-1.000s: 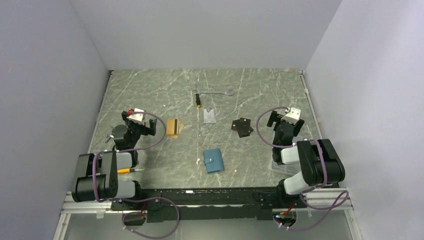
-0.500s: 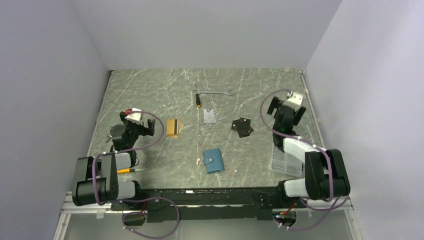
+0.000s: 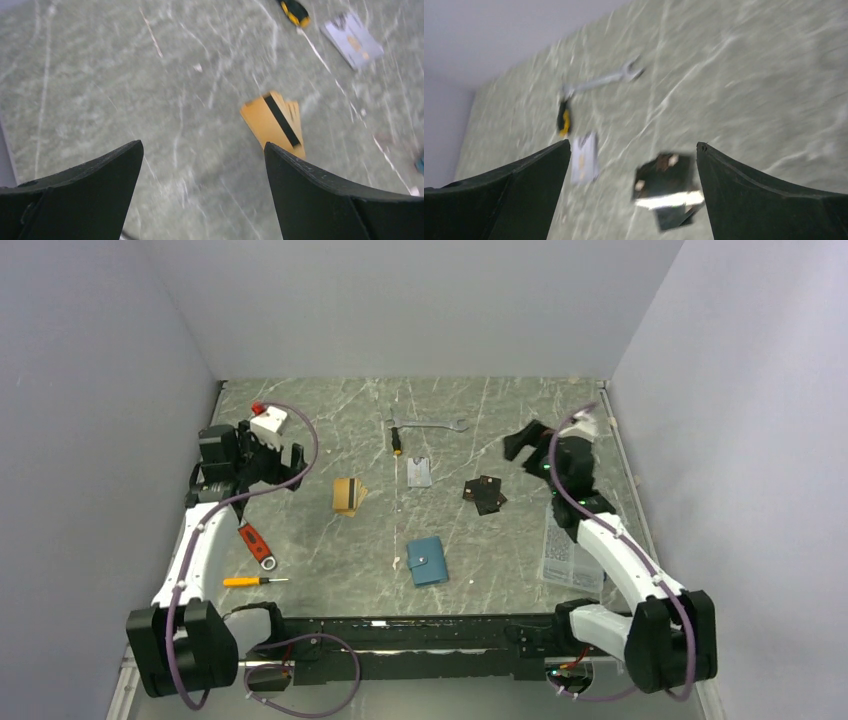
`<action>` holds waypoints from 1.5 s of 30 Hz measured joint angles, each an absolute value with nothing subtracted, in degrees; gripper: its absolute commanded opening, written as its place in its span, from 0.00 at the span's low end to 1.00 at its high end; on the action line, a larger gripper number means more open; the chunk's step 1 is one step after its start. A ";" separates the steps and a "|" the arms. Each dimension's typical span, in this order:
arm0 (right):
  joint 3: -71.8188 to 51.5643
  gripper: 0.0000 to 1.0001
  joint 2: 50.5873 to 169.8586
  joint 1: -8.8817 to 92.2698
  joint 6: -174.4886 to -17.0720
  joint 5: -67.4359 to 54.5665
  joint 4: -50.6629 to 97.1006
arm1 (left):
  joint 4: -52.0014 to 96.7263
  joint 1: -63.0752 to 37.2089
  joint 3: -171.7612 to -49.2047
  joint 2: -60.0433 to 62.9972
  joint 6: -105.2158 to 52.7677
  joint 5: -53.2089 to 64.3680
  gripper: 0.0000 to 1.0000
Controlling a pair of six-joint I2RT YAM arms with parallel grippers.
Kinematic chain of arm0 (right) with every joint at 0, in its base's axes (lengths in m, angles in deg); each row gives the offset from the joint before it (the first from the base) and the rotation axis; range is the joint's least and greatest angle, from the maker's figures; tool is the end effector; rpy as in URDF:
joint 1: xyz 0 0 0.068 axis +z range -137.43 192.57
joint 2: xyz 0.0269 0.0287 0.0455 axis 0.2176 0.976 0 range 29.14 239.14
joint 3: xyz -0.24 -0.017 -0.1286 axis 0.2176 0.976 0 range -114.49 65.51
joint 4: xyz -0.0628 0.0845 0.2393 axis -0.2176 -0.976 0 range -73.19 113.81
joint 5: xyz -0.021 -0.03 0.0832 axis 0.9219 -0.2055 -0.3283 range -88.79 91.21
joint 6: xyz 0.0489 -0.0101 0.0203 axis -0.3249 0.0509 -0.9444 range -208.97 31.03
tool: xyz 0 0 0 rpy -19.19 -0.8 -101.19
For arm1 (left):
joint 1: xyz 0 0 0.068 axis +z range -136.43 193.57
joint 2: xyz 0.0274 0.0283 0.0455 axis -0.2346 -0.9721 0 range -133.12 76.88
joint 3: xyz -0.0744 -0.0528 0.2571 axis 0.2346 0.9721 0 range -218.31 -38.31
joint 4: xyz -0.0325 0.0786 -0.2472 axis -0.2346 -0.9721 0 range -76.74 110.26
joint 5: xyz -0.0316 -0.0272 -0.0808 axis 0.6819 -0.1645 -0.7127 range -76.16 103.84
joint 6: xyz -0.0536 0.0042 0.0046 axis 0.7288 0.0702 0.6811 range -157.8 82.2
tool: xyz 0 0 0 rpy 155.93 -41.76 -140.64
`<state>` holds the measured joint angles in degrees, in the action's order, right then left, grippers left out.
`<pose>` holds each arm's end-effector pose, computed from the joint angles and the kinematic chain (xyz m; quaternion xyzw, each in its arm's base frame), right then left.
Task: Put the credit cards into the card holder
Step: Pick up the card holder from the center of the board.
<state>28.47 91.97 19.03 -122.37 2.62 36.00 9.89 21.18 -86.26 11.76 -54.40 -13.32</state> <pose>0.2511 0.0276 0.2700 0.1905 0.7624 0.2017 0.5846 0.2543 0.0177 0.2890 0.1865 0.8191 -0.0907 0.5348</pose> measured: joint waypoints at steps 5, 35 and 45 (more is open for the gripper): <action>20.41 1.00 96.34 36.31 -121.59 3.95 24.11 | -2.81 20.33 -85.99 15.65 -59.19 -14.30 0.98; 23.75 0.75 112.28 65.25 -126.05 4.19 10.03 | -12.34 1.34 -84.66 11.54 -59.56 -22.85 0.99; 32.82 0.50 111.88 57.89 -128.89 -11.07 25.92 | -12.17 -12.96 -84.60 5.25 -71.93 -16.25 0.99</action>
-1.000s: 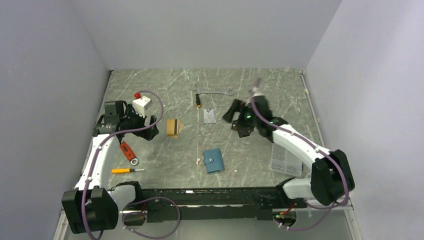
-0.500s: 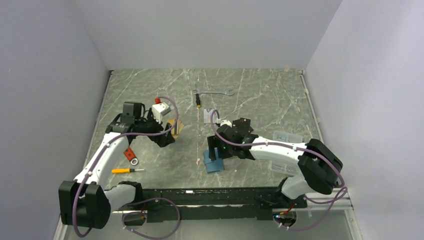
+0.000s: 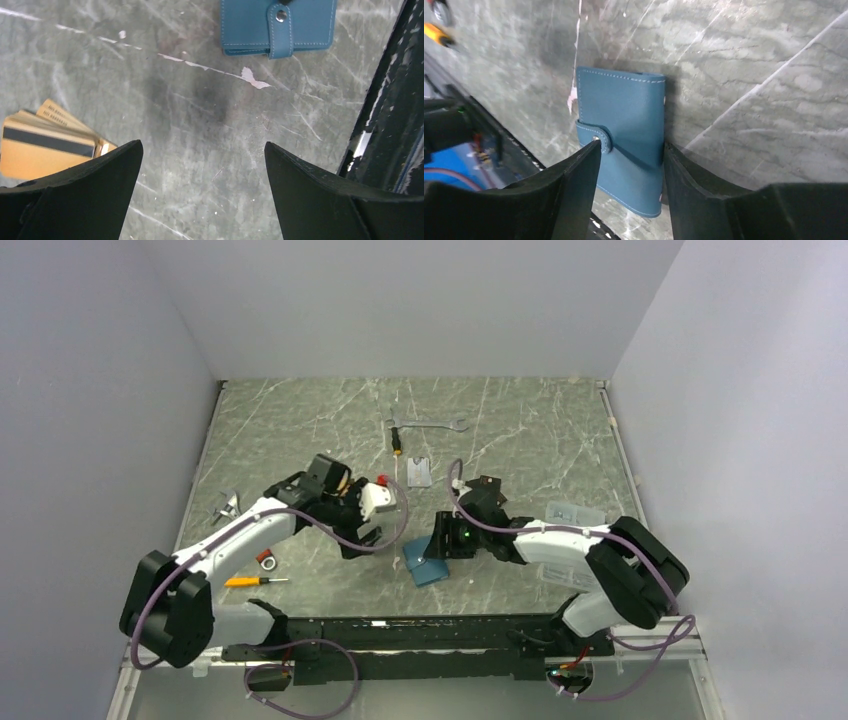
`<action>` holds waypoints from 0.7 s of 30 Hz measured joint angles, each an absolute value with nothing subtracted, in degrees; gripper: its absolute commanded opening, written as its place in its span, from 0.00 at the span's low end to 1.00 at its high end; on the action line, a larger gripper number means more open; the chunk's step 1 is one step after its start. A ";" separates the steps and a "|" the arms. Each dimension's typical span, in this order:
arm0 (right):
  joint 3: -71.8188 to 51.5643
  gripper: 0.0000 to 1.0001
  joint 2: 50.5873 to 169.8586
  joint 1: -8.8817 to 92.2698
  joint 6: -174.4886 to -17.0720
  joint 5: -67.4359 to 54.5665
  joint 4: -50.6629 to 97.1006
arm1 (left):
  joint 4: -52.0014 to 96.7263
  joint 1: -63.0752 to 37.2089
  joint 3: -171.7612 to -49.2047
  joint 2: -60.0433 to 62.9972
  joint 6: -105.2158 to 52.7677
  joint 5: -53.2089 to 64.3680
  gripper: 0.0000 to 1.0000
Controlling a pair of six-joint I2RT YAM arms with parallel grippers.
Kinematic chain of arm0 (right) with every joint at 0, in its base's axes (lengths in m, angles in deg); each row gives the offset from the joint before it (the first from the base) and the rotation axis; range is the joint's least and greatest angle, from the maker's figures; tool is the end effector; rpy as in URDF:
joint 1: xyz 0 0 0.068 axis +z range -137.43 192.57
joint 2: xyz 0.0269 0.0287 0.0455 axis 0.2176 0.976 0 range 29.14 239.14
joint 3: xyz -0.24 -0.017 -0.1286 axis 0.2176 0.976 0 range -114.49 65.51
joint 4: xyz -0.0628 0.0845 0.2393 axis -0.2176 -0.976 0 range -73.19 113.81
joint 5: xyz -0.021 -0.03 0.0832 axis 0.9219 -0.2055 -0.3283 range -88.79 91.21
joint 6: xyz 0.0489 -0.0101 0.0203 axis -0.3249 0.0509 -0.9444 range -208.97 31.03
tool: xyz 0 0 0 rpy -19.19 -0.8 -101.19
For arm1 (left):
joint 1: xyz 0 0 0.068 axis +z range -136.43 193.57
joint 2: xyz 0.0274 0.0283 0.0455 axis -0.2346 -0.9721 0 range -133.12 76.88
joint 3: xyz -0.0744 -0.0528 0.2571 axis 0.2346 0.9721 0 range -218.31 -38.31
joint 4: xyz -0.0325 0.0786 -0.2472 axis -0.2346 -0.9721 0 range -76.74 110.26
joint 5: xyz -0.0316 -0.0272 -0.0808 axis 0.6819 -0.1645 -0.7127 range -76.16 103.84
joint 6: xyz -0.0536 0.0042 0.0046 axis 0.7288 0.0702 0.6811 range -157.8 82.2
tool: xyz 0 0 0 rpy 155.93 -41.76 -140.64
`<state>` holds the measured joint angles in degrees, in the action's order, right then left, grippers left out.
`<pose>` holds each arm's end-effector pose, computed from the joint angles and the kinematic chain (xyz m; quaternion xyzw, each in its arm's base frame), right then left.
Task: Put the credit cards into the card holder
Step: Pick up the card holder from the center of the board.
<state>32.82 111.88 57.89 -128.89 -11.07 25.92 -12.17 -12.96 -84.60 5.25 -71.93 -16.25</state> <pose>0.1794 0.1922 0.1454 -0.0820 0.9252 0.3151 0.1950 0.2066 -0.1230 0.2246 0.5307 0.7645 -0.2311 0.2839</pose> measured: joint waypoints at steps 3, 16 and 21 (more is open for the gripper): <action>34.90 0.31 113.50 54.46 -130.59 -15.90 31.65 | -11.66 -17.57 -84.55 3.04 -74.38 -13.01 0.99; 34.85 0.00 117.26 52.53 -130.61 -20.07 34.69 | -10.20 -24.30 -87.02 -4.63 -77.24 -7.02 0.99; 33.26 0.00 110.77 53.91 -125.17 -16.55 25.92 | -11.93 -20.69 -92.79 -4.72 -74.14 -13.49 0.99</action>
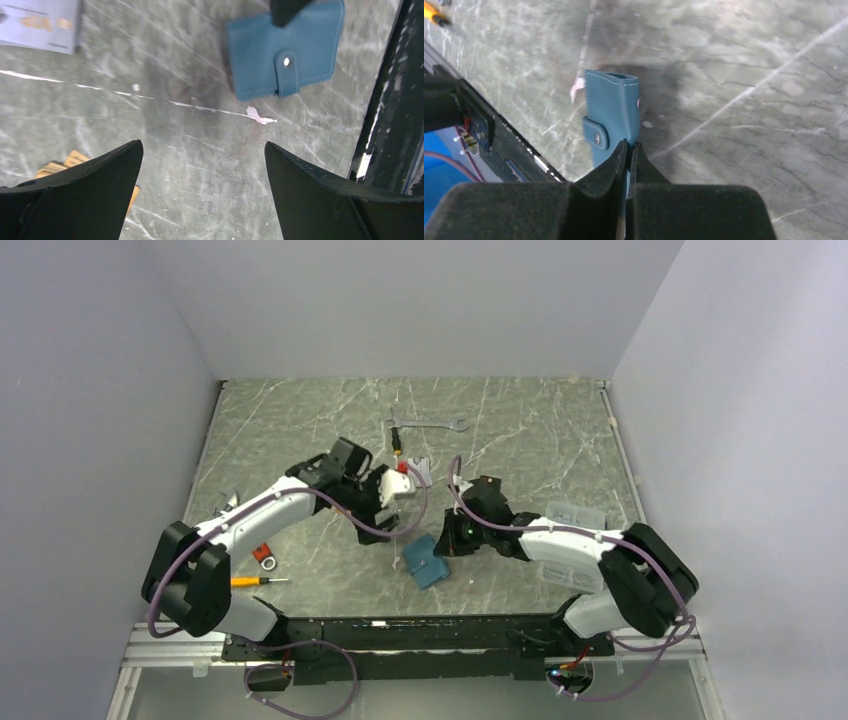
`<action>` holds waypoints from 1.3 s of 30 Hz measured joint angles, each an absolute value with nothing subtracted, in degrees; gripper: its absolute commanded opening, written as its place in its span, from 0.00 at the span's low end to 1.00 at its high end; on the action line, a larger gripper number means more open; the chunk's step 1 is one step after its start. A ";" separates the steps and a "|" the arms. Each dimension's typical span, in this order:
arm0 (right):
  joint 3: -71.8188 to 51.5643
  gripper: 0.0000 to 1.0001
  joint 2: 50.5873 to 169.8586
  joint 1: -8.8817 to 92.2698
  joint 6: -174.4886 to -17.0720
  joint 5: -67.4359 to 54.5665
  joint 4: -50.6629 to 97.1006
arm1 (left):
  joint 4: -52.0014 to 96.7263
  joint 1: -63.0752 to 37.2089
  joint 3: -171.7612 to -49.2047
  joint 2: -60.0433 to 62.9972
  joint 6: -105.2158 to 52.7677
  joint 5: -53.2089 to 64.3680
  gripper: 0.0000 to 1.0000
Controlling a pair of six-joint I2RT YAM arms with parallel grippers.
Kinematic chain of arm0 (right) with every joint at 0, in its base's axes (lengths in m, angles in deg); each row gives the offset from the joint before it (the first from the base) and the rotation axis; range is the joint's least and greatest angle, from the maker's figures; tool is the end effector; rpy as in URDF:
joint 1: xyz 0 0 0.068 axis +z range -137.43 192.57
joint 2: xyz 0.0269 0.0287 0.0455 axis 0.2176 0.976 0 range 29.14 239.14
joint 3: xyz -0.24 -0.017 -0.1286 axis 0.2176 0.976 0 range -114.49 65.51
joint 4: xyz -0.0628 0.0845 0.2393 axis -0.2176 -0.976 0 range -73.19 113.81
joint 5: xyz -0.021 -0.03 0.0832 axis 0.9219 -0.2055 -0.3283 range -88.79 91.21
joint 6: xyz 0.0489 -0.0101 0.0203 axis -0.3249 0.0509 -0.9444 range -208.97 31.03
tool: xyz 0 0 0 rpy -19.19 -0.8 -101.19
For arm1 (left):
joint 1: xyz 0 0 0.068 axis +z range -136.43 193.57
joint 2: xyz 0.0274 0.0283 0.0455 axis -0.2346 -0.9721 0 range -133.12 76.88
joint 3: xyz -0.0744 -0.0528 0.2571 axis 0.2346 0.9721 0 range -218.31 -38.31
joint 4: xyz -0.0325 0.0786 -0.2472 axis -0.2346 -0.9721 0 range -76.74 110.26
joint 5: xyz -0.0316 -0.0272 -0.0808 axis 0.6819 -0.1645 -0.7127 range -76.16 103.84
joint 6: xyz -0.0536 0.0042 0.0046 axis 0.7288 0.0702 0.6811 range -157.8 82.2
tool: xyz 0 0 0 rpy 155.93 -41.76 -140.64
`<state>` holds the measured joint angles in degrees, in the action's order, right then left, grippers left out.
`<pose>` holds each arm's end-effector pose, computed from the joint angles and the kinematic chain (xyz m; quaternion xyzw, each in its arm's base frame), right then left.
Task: Put the credit cards into the card holder
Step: Pick up the card holder from the center of the board.
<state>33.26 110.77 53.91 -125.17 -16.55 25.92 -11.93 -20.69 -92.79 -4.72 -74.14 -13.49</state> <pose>0.1878 0.1798 0.1486 -0.0973 0.9167 0.3375 0.1906 0.2229 -0.1715 0.2254 0.5925 0.7287 -0.2231 0.2611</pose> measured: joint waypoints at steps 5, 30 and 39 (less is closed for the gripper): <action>27.51 0.00 106.83 58.59 -118.22 -13.01 18.84 | -15.55 -13.31 -99.00 -4.72 -72.63 -23.70 0.99; 3.51 0.00 101.37 71.77 -98.31 -9.12 2.36 | -34.33 -3.06 -102.30 4.31 -74.23 -55.26 0.99; 0.23 0.00 101.59 72.58 -94.94 -9.27 0.81 | -33.76 -3.97 -100.64 6.84 -71.54 -55.57 0.72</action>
